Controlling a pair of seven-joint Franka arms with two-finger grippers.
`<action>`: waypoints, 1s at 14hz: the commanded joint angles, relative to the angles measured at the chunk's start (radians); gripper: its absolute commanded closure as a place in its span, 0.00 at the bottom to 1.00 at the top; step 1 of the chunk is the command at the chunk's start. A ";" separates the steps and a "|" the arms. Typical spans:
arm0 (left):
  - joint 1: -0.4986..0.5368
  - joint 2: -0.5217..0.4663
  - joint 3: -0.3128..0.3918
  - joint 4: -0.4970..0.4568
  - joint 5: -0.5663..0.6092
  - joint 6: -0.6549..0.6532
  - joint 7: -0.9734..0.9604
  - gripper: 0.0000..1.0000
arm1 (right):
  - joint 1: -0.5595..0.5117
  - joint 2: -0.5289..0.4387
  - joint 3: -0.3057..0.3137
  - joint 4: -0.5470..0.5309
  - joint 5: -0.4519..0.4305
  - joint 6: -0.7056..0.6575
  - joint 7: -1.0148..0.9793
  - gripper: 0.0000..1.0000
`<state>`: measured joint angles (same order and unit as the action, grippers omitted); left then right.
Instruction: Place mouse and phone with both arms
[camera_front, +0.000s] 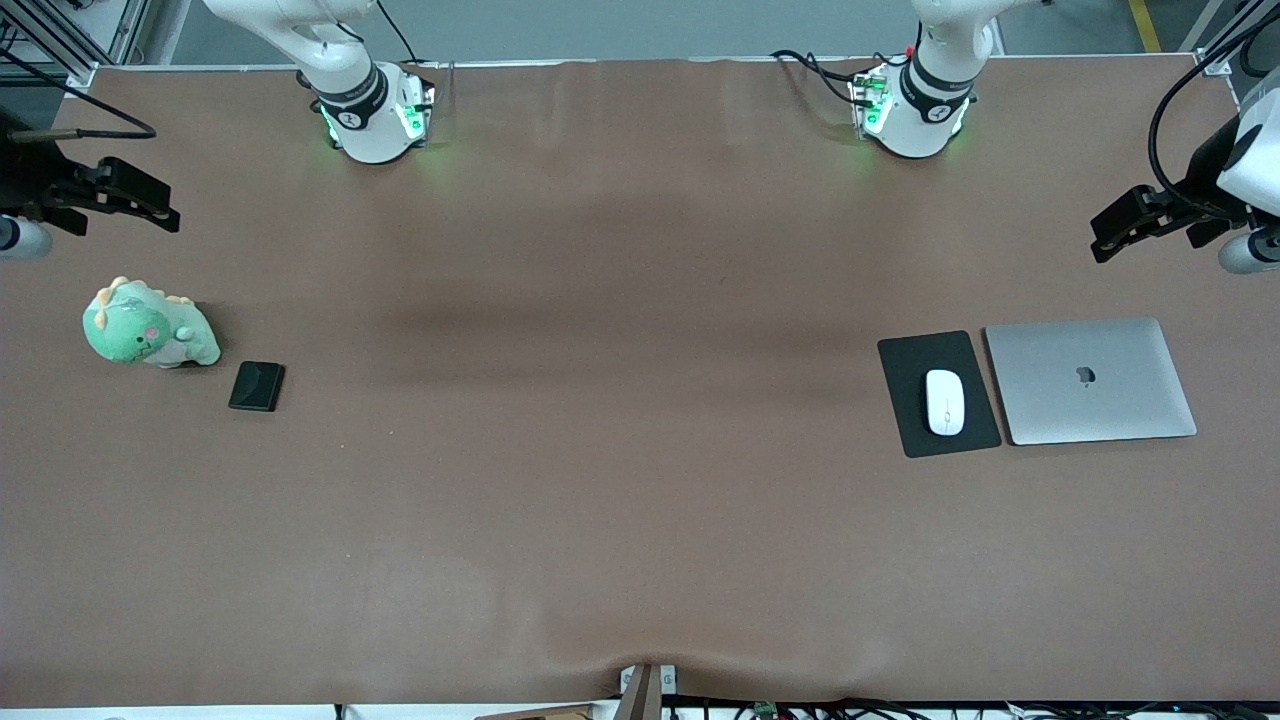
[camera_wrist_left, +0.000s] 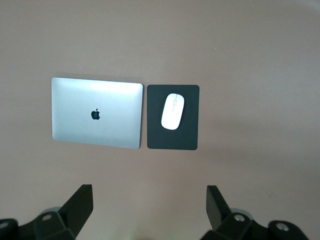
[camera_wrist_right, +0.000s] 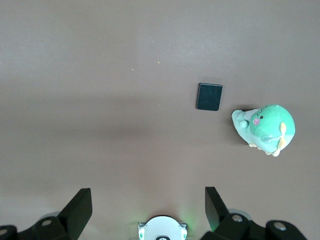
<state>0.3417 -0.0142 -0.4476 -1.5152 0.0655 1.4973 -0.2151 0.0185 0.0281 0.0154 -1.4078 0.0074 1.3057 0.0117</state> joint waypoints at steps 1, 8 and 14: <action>-0.007 -0.024 0.001 0.003 -0.023 -0.020 0.010 0.00 | 0.015 -0.013 -0.020 -0.022 0.011 0.013 0.017 0.00; -0.349 -0.035 0.326 0.001 -0.018 -0.040 0.011 0.00 | 0.020 -0.036 -0.023 -0.102 0.016 0.115 0.004 0.00; -0.345 -0.013 0.331 0.029 -0.030 -0.040 0.092 0.00 | 0.023 -0.043 -0.031 -0.102 0.005 0.113 -0.001 0.00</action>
<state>0.0002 -0.0305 -0.1257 -1.5141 0.0655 1.4731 -0.1411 0.0215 0.0196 0.0024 -1.4773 0.0152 1.4087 0.0114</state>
